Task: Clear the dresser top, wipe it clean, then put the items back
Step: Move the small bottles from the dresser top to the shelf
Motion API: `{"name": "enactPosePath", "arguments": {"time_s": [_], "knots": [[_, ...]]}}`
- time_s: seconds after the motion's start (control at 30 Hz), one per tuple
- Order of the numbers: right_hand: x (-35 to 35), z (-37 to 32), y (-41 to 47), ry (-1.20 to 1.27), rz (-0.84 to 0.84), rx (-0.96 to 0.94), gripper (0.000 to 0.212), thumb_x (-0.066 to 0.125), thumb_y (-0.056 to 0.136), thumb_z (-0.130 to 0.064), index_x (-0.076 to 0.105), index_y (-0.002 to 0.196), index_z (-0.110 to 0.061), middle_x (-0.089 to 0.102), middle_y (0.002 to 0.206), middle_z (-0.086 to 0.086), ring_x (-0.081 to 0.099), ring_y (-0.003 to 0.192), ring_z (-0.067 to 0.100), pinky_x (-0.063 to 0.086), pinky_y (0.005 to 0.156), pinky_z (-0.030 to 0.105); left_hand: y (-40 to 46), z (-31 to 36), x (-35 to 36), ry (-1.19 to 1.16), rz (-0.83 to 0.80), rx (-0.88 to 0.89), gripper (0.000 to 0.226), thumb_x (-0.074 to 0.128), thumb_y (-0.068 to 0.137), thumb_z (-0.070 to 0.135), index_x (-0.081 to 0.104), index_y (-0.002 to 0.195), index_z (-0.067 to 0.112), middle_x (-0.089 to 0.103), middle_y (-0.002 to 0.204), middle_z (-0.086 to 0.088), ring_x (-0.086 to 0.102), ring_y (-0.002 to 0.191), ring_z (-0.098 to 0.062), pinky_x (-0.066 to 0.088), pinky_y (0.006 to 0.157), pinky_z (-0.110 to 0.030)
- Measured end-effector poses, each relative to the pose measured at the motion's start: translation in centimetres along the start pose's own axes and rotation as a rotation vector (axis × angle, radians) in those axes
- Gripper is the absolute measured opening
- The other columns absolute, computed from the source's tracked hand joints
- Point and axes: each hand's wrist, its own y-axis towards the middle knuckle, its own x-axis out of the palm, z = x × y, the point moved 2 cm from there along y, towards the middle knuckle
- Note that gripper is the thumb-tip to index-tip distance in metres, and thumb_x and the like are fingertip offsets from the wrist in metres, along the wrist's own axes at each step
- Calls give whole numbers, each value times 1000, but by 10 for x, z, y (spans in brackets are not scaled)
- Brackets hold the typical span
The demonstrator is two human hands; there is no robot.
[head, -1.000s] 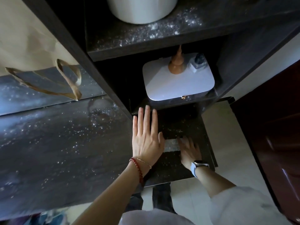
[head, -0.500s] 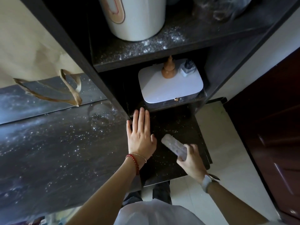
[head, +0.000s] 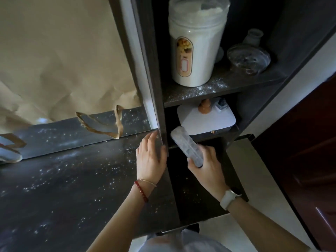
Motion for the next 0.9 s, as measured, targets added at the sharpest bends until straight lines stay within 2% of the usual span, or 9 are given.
{"name": "enactPosePath", "arguments": {"time_s": [0.17,0.3,0.43,0.57,0.67,0.77,0.83,0.9], "knots": [[23,-38,22,-129,52,41,41,68,78,-35,52,100,-4,52,102,17,62,73,28,49,49,27,28,10,-13,-119,-37,74,59,49,87,31,30,138,6,48,134,-17,47,122,-28,40,99,-36],[35,-49,35,-200,59,68,45,71,75,-35,54,98,-1,51,107,21,64,73,32,51,49,29,39,13,-13,-154,-51,64,64,58,87,19,24,141,9,46,136,-13,49,119,-25,37,89,-21],[45,-41,28,-237,-81,-52,44,70,78,-23,54,113,-3,48,122,23,61,95,35,58,60,35,39,11,-13,-190,-59,50,66,58,87,17,21,142,13,47,134,-12,52,115,-24,36,87,-17],[41,-30,20,-418,-131,-156,50,76,68,-12,57,114,-4,58,121,17,61,102,32,58,73,37,38,10,-12,-198,-57,54,65,58,87,17,23,141,13,49,131,-13,55,112,-24,45,91,-31],[39,-26,10,-490,-170,-255,50,71,69,-11,57,117,-8,61,120,11,59,109,26,50,89,36,37,9,-12,-199,-48,63,65,60,86,16,26,140,10,52,128,-15,57,109,-25,47,89,-32],[44,-20,-2,-563,-268,-291,50,44,83,-25,46,130,-7,51,136,9,47,126,22,34,108,39,37,9,-11,-193,-37,60,64,60,86,15,26,140,8,53,127,-15,57,107,-24,43,86,-23],[46,-16,0,-610,-339,-251,57,32,84,-33,40,134,-7,44,142,9,40,131,21,27,112,41,36,11,-11,-190,-37,46,64,59,87,15,24,140,10,53,128,-14,57,108,-24,41,85,-21],[44,-18,9,-631,-385,-245,58,34,86,-32,33,138,-8,36,146,10,32,136,22,21,112,40,35,12,-11,-182,-43,23,64,58,87,17,23,141,12,51,130,-14,56,111,-24,41,86,-22]]}}
